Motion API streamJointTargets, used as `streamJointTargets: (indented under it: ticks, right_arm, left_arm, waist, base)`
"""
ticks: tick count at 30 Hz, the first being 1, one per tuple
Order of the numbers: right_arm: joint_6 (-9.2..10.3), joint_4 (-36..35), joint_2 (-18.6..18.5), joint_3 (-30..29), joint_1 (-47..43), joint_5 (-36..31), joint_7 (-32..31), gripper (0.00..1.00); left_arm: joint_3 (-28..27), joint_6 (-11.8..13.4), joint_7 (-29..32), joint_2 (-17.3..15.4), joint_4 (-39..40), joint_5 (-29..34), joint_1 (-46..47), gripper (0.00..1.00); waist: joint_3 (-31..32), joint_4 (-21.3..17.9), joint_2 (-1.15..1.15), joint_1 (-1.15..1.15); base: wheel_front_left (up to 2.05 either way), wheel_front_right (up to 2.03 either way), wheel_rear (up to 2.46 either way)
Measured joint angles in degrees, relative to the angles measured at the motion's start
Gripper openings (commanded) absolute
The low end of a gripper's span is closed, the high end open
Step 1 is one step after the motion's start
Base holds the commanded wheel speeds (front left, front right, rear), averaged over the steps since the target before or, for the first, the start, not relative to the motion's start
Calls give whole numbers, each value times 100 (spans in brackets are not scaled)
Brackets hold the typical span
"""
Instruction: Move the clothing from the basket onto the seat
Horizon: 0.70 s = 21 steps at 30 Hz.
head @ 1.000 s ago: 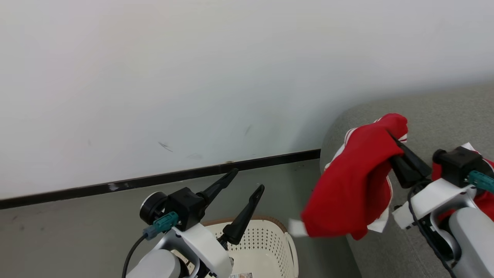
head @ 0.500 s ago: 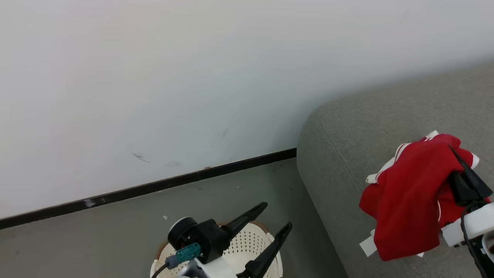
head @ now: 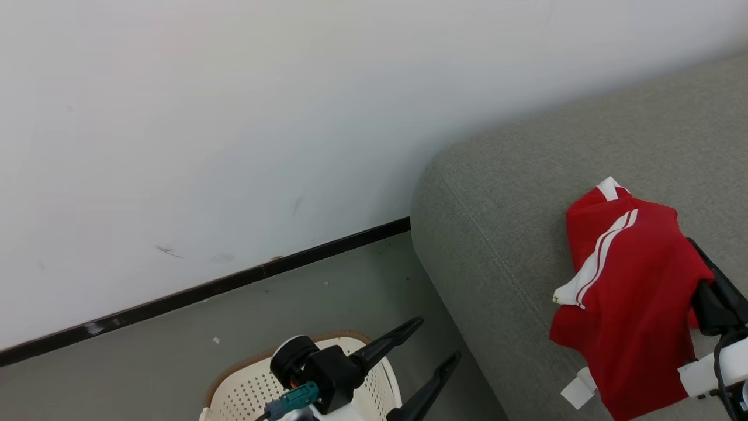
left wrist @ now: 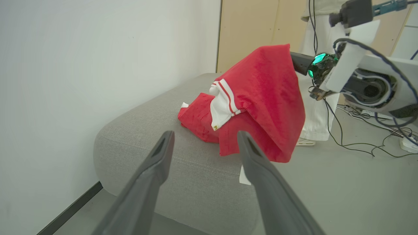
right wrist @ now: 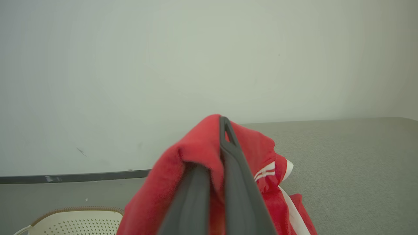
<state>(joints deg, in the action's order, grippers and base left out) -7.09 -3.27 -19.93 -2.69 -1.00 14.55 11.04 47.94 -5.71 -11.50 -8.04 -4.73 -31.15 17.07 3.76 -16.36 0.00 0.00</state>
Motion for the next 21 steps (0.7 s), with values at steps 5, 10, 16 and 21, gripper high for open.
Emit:
streamJointTargets:
  ticks: [5,10,16,21]
  right_arm:
    - [0,-21,-126,93,25,13,-109,0]
    - [0,-26,-456,319,547,75,-308,0]
    - [0,1,-780,96,1805,487,-609,0]
    - [0,321,-1147,-235,2715,661,-988,0]
  left_arm:
    - [8,1,-63,-11,0,157,0,100]
    - [-58,52,-70,-88,-3,213,0,100]
    - [-104,110,-77,-151,13,343,1,100]
    - [-222,205,-120,-152,148,354,18,100]
  waist:
    - [-71,-148,0,0]
    - [-191,-234,0,0]
    - [-381,-277,0,0]
    - [-558,-277,0,-1]
  base:
    - [0,0,0]
    - [0,0,0]
    - [0,0,0]
    - [0,0,0]
